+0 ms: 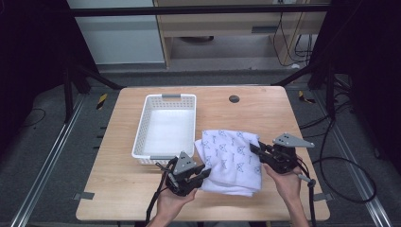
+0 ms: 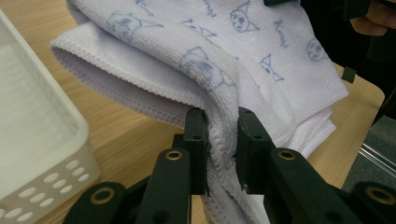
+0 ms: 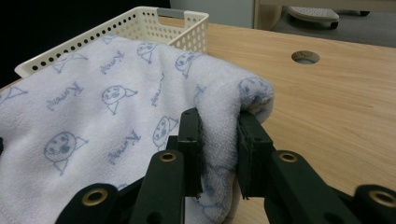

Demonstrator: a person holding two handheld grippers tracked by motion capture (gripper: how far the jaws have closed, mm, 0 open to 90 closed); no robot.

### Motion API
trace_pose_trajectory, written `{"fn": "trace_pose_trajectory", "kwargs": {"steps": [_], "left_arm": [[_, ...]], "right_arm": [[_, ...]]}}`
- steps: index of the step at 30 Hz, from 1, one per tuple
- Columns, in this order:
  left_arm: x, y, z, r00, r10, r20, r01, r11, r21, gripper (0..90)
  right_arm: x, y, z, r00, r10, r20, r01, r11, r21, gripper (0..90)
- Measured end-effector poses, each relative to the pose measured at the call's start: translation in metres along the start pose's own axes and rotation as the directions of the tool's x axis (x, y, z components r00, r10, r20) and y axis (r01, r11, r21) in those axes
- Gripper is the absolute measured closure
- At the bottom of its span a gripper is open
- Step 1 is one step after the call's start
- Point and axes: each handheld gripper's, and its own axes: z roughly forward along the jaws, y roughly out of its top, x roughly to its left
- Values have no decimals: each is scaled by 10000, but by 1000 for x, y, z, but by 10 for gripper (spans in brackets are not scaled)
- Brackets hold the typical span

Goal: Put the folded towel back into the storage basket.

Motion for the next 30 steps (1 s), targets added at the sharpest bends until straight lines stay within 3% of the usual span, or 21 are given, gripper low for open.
{"fn": "trace_pose_trajectory", "kwargs": {"steps": [30], "left_arm": [[12, 16, -30, 9995, -164, -263, 144, 9970, -762, 759]], "right_arm": [[21, 32, 4, 9989, -458, -97, 452, 9975, -534, 746]]}}
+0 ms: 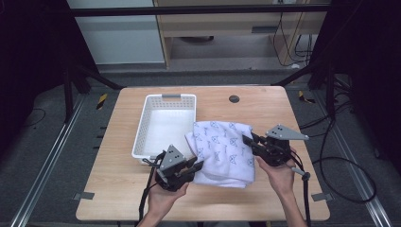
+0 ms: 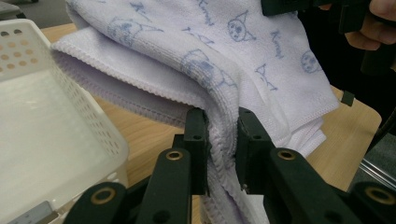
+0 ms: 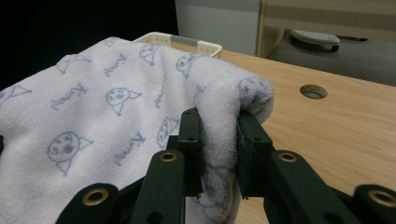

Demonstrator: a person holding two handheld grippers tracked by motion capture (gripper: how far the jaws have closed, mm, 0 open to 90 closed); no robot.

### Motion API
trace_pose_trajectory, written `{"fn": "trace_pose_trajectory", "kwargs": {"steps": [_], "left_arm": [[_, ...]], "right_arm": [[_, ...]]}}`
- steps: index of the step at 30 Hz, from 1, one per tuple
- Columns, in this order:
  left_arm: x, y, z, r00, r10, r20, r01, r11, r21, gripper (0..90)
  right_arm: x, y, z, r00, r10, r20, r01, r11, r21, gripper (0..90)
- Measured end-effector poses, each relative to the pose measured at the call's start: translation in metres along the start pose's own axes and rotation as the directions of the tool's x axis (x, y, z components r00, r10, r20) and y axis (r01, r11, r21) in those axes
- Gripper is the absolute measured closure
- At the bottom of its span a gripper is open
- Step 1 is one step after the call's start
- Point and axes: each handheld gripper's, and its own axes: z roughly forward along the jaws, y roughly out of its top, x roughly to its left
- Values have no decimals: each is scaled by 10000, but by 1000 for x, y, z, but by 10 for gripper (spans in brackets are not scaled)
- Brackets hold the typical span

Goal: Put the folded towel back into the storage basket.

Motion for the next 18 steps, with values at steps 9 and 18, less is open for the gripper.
{"fn": "trace_pose_trajectory", "kwargs": {"steps": [9, 18], "left_arm": [[7, 5, -9, 9997, -72, -235, 67, 9997, -239, 759], [18, 10, -21, 9987, -233, -464, 206, 9981, -577, 759]], "right_arm": [[5, 13, 6, 10000, -37, -74, 35, 9999, -159, 746], [16, 35, 16, 9995, -272, -129, 268, 9992, -305, 747]]}}
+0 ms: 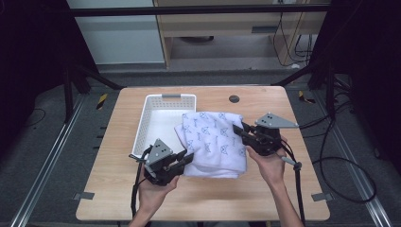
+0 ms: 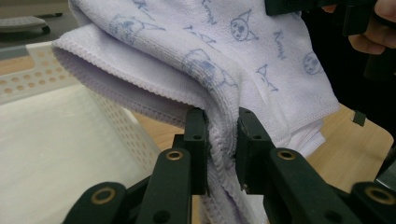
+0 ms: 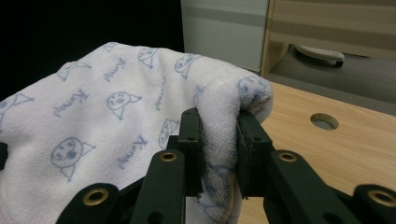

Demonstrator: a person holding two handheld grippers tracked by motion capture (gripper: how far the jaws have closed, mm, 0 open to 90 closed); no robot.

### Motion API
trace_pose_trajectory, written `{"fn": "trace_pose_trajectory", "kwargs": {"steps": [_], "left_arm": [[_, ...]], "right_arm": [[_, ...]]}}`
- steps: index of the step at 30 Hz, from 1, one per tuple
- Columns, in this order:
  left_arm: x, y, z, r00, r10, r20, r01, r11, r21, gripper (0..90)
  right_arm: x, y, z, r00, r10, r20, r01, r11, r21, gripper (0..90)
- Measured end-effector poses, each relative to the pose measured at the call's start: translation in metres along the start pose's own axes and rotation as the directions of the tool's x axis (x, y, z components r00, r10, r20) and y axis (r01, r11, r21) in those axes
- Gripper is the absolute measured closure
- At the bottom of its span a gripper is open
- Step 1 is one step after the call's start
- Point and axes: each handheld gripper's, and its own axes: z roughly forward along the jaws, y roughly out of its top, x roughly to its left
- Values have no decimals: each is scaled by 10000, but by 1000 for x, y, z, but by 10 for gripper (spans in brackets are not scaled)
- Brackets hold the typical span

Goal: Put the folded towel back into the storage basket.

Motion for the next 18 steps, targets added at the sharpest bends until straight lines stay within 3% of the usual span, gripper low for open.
{"fn": "trace_pose_trajectory", "kwargs": {"steps": [18], "left_arm": [[30, 8, -18, 9974, -441, -570, 417, 9982, -428, 760]], "right_arm": [[20, 35, 31, 9994, -308, -134, 307, 9995, -92, 748]]}}
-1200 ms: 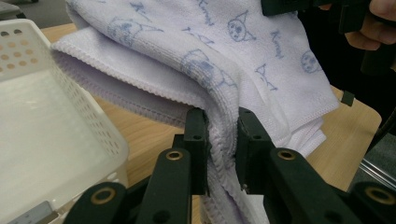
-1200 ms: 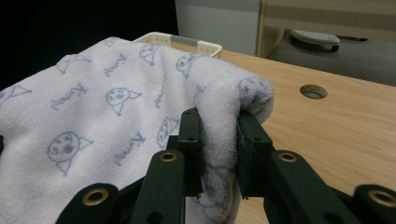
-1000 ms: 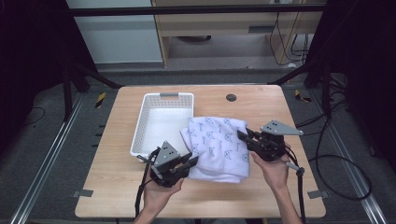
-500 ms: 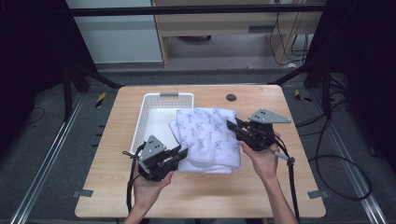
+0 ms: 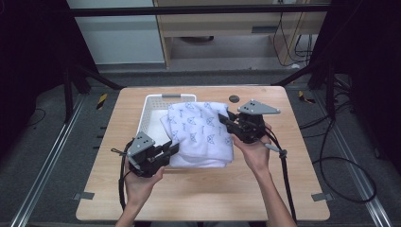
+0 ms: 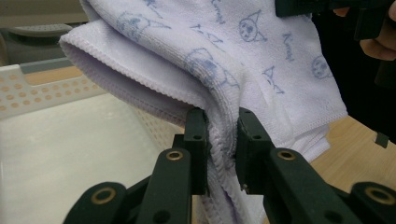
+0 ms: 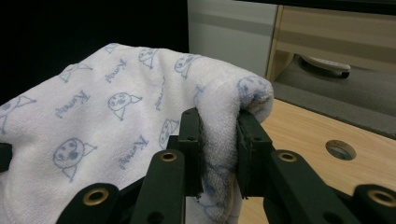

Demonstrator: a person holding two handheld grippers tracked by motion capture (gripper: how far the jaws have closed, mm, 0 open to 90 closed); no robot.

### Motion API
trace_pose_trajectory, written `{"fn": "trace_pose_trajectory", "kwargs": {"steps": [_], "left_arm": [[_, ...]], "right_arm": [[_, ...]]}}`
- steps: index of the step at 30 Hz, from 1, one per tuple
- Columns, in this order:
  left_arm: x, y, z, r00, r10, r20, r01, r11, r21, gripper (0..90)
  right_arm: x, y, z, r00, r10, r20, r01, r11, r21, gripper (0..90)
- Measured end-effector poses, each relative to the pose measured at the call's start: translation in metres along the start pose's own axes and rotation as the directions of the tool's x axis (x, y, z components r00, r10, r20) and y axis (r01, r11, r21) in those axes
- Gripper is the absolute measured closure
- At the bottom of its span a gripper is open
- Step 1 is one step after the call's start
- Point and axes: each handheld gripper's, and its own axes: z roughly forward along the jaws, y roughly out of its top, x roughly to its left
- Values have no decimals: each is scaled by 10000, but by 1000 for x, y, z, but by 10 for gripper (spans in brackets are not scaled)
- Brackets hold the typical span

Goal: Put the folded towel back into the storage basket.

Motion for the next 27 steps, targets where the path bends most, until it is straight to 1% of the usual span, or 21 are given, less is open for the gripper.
{"fn": "trace_pose_trajectory", "kwargs": {"steps": [2, 4, 5, 10, 12, 16, 19, 23, 27], "left_arm": [[4, 1, -2, 9999, -84, -77, 83, 10000, -43, 760], [9, 3, -5, 9997, -161, -156, 159, 9998, -110, 760], [9, 3, -5, 9997, -161, -156, 159, 9998, -110, 760], [19, 5, -9, 9991, -325, -278, 319, 9992, -221, 760], [22, 5, -10, 9987, -404, -300, 398, 9990, -226, 760], [30, 6, -13, 9979, -515, -404, 505, 9984, -251, 760], [35, 6, -15, 9971, -589, -478, 575, 9979, -292, 760], [38, 7, -16, 9966, -557, -609, 539, 9981, -309, 760], [44, 7, -18, 9953, -670, -695, 647, 9973, -340, 760]], "right_arm": [[1, 2, 2, 10000, -38, -25, 38, 10000, 20, 748], [4, 7, 7, 10000, -44, -73, 44, 10000, -3, 748], [5, 8, 9, 9999, -60, -100, 60, 10000, -17, 748], [8, 14, 15, 9999, -92, -145, 91, 9999, -48, 748], [12, 18, 20, 9997, -132, -202, 131, 9999, -61, 748], [15, 22, 24, 9996, -157, -255, 156, 9999, -54, 748], [19, 27, 30, 9995, -174, -278, 173, 9998, -49, 748], [20, 29, 36, 9993, -176, -322, 174, 9998, -75, 748], [23, 32, 43, 9992, -126, -368, 124, 9999, -39, 747]]}}
